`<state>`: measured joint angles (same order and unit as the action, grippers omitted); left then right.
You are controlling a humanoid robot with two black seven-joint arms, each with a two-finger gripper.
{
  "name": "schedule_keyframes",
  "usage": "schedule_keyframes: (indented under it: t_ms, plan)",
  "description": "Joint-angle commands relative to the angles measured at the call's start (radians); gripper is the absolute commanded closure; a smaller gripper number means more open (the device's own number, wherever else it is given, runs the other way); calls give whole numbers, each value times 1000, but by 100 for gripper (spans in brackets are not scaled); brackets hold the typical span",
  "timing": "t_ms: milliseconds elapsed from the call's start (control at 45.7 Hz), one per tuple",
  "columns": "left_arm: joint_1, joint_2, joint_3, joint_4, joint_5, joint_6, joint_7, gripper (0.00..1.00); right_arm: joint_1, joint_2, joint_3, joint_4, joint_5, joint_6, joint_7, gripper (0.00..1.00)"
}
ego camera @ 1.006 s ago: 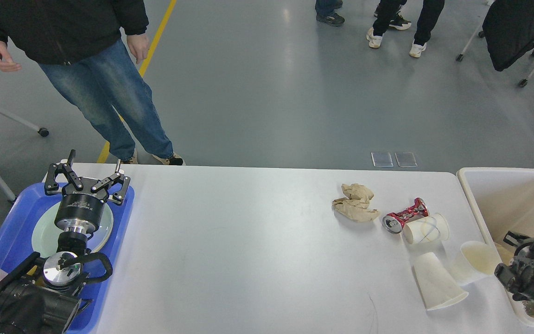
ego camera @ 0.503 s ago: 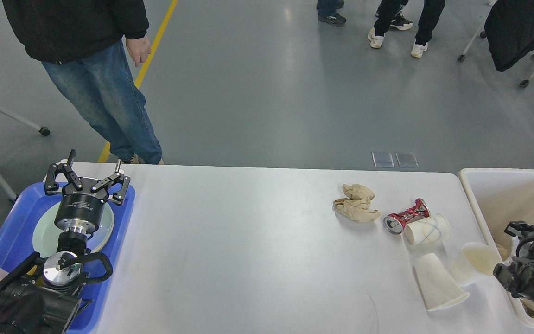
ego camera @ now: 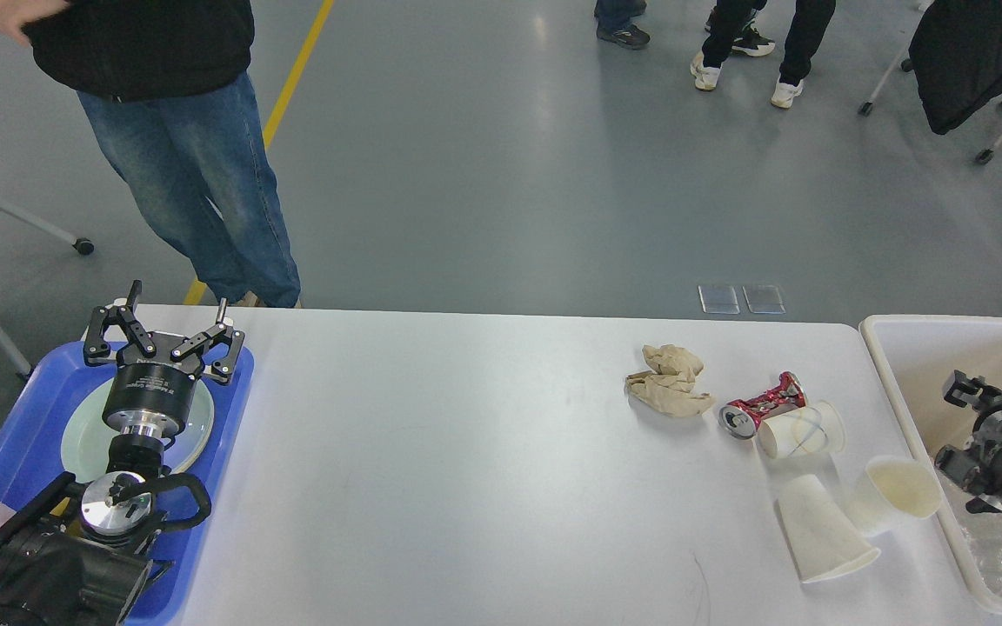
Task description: Tidy desktop
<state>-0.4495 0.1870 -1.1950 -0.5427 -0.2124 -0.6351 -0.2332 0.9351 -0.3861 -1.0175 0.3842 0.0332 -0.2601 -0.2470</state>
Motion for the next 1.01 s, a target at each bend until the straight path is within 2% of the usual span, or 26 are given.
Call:
schedule_keyframes:
  t_ms: [0,284,503,787,984]
  plan:
    - [0,0,0,0,-1,0,0,4,160,-42,-12,154,-6,56,0,0]
    - [0,0,0,0,1,0,0,4,580,-91,-59,452,-39,407,-8,0]
    - [0,0,0,0,1,0,2,4,869,-74,-104,656,-38,699,-12,0]
    - [0,0,0,0,1,0,2,4,1218,-13,-182,993,-36,877,-17,0]
    - [0,0,0,0,-1,0,2,4,1387,-5,-194,1260,-39,903,-35,0]
